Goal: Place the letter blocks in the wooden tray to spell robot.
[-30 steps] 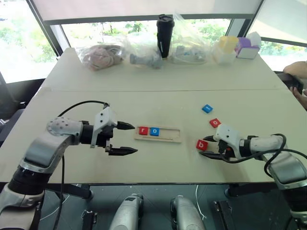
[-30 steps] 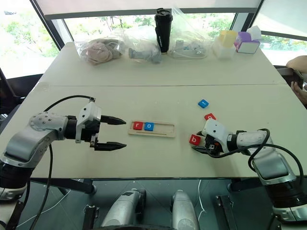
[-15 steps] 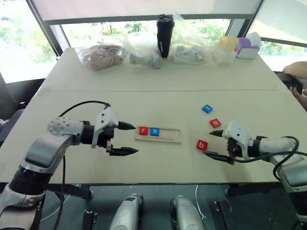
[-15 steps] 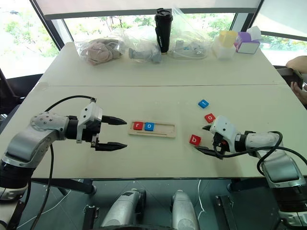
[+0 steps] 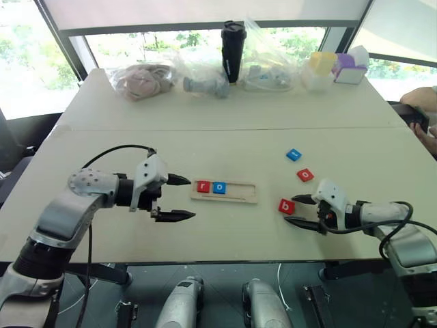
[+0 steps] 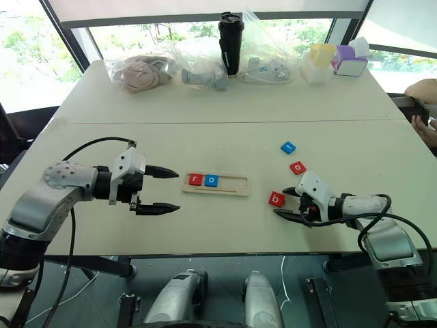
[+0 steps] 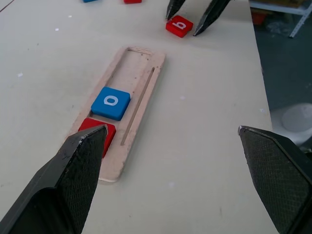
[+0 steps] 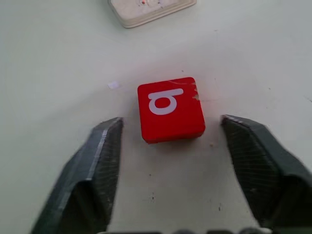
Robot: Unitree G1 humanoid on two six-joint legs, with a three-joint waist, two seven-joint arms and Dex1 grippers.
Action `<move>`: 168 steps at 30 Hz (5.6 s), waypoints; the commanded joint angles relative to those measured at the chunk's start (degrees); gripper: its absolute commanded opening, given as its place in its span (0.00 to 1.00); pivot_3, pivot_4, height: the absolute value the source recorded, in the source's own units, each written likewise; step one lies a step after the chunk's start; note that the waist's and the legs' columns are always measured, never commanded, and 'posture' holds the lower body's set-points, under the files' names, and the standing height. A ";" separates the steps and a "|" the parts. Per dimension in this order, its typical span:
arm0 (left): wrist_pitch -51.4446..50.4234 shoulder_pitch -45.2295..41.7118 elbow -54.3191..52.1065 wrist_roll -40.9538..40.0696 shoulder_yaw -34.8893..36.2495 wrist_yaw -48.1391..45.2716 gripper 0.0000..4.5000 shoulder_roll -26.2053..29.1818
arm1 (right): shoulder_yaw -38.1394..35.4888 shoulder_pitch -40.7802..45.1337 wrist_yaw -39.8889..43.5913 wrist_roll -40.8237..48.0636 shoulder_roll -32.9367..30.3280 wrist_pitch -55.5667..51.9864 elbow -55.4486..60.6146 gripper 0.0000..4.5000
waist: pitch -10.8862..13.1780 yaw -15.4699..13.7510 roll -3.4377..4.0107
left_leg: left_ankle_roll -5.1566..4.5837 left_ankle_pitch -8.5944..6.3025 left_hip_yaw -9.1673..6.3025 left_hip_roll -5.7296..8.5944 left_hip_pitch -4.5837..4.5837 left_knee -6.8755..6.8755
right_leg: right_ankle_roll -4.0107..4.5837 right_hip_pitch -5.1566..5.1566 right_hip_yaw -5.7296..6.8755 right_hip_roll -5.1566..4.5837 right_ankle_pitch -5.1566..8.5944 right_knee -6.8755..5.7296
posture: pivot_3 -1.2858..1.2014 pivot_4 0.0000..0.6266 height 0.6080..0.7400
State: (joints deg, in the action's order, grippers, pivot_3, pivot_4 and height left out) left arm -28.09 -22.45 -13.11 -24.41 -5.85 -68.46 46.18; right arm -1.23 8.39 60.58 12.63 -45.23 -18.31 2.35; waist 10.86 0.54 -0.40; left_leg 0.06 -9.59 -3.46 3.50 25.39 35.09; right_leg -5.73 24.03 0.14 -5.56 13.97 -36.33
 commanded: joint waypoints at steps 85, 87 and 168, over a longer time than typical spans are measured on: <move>3.68 3.75 1.70 2.19 5.24 6.15 1.00 0.65 | 21.67 42.89 12.35 -13.02 22.30 3.81 -30.62 0.25 | 0.01 0.43 -0.03 | 0.03 0.00 0.20 -0.29 -0.02 -0.11 | -0.05 0.28 0.06 0.45 -0.47 0.03 | 0.52 0.24 1.00; 3.91 3.68 1.94 2.35 5.17 6.07 1.00 0.62 | 21.65 42.73 12.37 -12.92 22.34 3.33 -29.92 0.25 | 0.01 0.42 -0.03 | 0.03 0.00 0.20 -0.29 -0.02 -0.11 | -0.05 0.28 0.06 0.45 -0.47 0.03 | 0.52 0.24 1.00; -2.42 2.85 -5.98 -1.68 5.24 8.82 1.00 -0.25 | -7.56 21.97 -35.87 -1.53 10.96 -45.25 1.87 0.26 | 0.00 -0.06 -0.04 | -0.04 0.04 0.32 -0.32 0.03 -0.05 | 0.19 0.19 0.03 0.22 -0.39 0.15 | 0.52 0.24 1.00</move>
State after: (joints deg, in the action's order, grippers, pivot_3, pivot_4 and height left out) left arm -30.11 -18.70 -17.12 -24.57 -2.55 -59.79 45.88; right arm -5.90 29.69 26.22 10.38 -33.59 -60.79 -0.53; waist 10.87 0.48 -0.43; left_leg 0.01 -9.55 -3.14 3.18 25.43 35.04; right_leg -5.55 24.24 0.17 -5.35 13.58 -36.18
